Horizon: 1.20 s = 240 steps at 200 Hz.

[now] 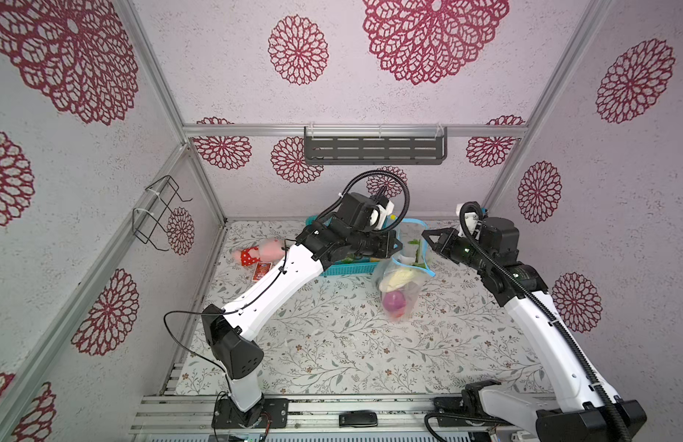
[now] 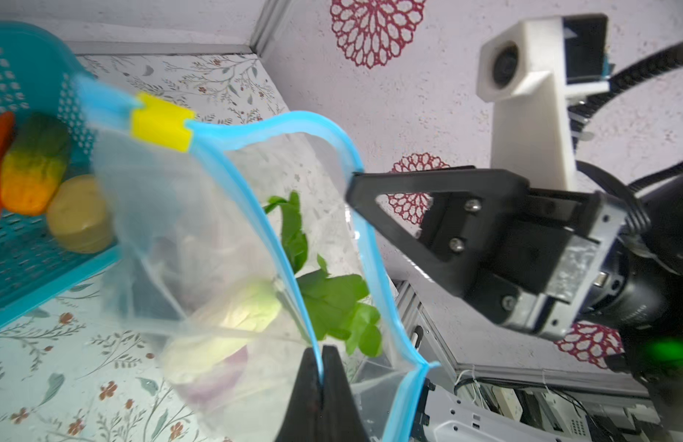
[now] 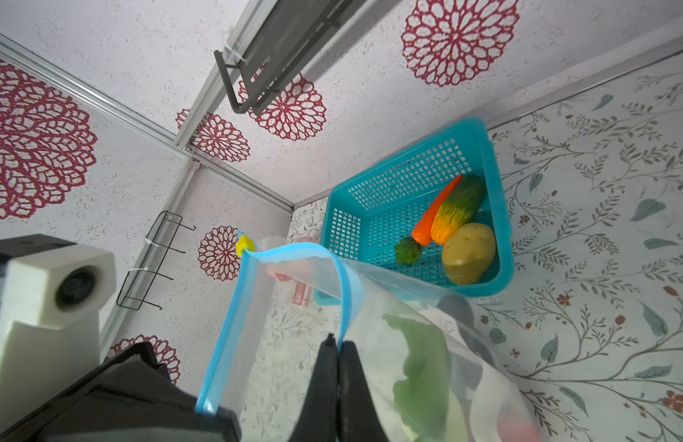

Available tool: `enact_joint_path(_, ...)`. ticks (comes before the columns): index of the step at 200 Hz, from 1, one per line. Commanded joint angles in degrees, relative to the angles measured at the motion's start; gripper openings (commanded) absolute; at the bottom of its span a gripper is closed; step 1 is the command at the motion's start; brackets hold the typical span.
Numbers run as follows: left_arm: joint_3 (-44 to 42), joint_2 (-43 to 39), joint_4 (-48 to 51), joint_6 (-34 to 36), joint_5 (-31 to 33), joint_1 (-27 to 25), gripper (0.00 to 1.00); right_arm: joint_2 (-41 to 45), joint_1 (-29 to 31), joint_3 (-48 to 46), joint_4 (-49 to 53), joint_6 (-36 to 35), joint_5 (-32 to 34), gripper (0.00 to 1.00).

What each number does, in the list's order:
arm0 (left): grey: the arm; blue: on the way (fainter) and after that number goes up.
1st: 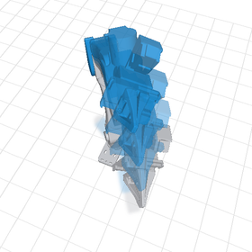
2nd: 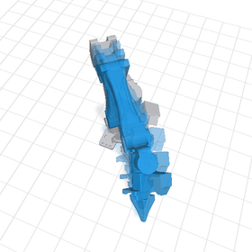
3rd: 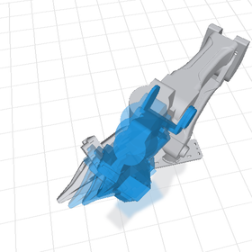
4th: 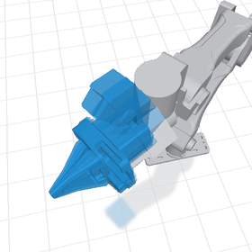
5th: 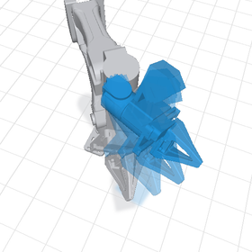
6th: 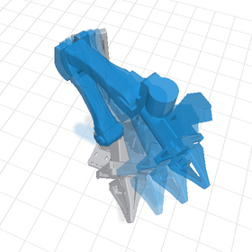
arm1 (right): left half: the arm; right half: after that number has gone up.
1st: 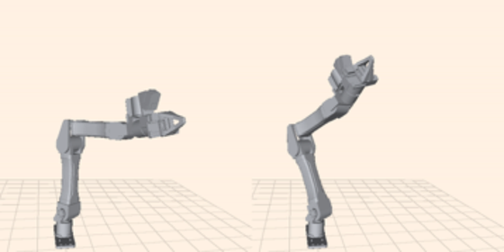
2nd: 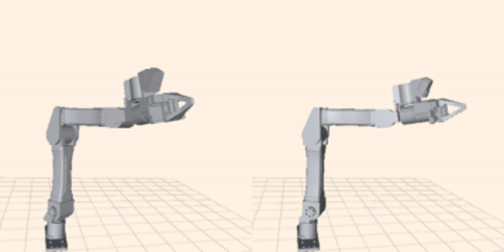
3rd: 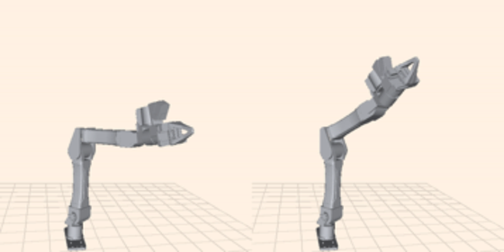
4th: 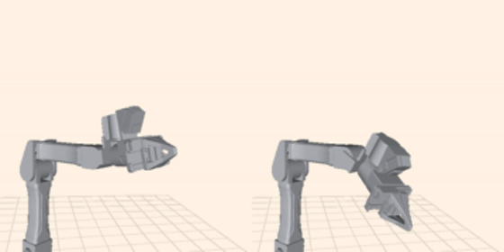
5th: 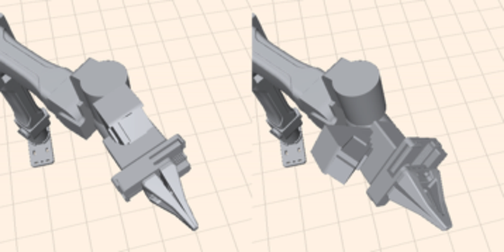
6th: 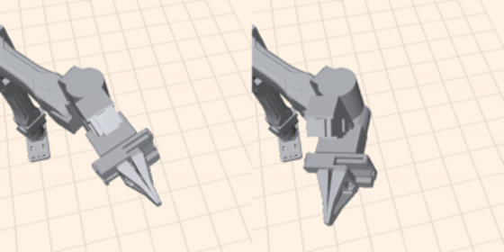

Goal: Place the food in the zip-top bag and seal the zipper
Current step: 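Open the left gripper to release the zipper edge, right gripper holding bag, then move the left gripper over the basket down to the orange carrot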

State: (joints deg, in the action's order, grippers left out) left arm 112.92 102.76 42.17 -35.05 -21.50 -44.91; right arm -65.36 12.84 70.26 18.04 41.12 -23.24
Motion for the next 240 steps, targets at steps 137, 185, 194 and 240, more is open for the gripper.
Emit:
enact_joint_path(137,-15.96,-1.98,-17.35,-2.04,-4.27,1.94,0.38,4.83,-1.86,-2.86,1.98,-3.63,2.8,0.0)
enact_joint_path(185,-18.6,-4.58,-15.44,2.45,-1.84,8.37,0.57,3.39,-1.47,-6.88,-2.45,-1.85,0.1,0.0)
enact_joint_path(194,-18.62,-4.46,-14.84,3.94,-1.3,9.99,0.58,3.25,-1.34,-7.36,-3.06,-1.87,-0.26,0.0)
enact_joint_path(240,-9.17,4.62,-5.8,13.1,2.04,16.71,0.61,3.08,-1.39,-8.82,-5.6,-2.03,-2.25,0.0)
